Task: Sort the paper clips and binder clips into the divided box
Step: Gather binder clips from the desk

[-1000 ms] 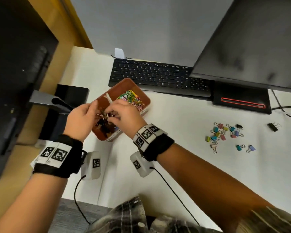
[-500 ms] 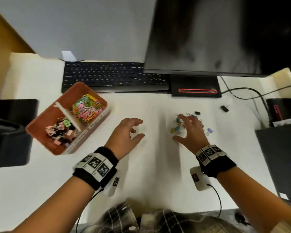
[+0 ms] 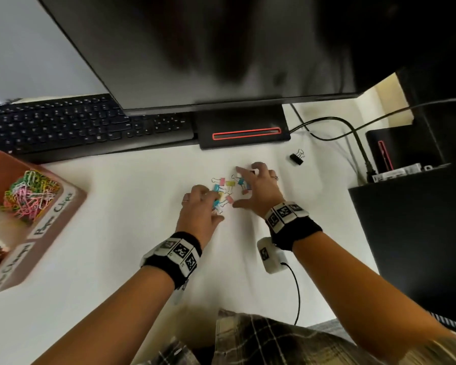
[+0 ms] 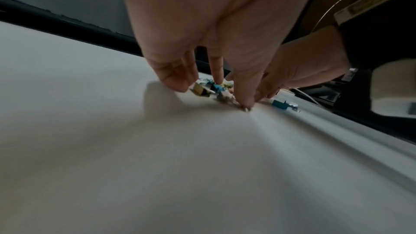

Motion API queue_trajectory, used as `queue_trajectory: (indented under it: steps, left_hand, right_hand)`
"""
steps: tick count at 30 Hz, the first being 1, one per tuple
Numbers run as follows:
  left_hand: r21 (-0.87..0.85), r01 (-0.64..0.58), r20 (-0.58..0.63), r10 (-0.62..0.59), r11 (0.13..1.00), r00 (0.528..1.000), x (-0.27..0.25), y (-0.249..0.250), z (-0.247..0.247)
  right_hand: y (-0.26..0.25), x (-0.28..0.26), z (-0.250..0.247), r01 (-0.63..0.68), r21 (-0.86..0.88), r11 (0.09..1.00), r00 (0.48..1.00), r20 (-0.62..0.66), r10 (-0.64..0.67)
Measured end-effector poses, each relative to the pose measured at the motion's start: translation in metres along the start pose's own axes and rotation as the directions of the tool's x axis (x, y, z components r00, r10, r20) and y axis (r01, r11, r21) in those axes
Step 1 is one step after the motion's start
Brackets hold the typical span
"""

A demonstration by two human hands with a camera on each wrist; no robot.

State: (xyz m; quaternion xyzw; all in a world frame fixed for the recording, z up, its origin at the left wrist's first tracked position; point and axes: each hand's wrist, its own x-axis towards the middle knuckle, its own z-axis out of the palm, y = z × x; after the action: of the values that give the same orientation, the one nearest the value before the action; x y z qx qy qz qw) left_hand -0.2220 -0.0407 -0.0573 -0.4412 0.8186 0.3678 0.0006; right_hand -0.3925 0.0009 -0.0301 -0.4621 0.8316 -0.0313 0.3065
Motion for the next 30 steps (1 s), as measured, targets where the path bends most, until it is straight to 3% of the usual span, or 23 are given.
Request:
queue_trajectory:
  steps: [8, 14, 17, 23, 30]
  left_hand:
    - [-0.176, 0.066, -0.106, -0.086, 0.982, 0.991, -0.001, -0.029, -0.018]
    - [-0.154, 0.127, -0.085, -0.141, 0.980, 0.986, -0.003, -0.044, -0.031]
    - [-0.118, 0.101, -0.079, -0.111, 0.988, 0.991, -0.005, -0.051, -0.034]
    - [-0.212, 0.106, -0.104, -0.130, 0.972, 0.986, -0.020, -0.060, -0.052]
    - [-0.436, 0.081, -0.270, -0.216, 0.896, 0.938, -0.069, -0.088, -0.121]
  right_hand:
    - [-0.030, 0.005, 0.025, 0.177, 0.230, 0.957, 0.983, 0.018, -0.185]
    - [-0.042, 0.004, 0.023, 0.213, 0.202, 0.956, 0.972, 0.053, -0.228]
    - [-0.045, 0.001, 0.024, 0.217, 0.203, 0.955, 0.972, 0.050, -0.231]
    - [-0.051, -0.014, 0.023, 0.277, 0.298, 0.913, 0.961, -0.104, -0.257]
    - [-0.099, -0.036, 0.024, 0.418, 0.356, 0.836, 0.907, -0.217, -0.361]
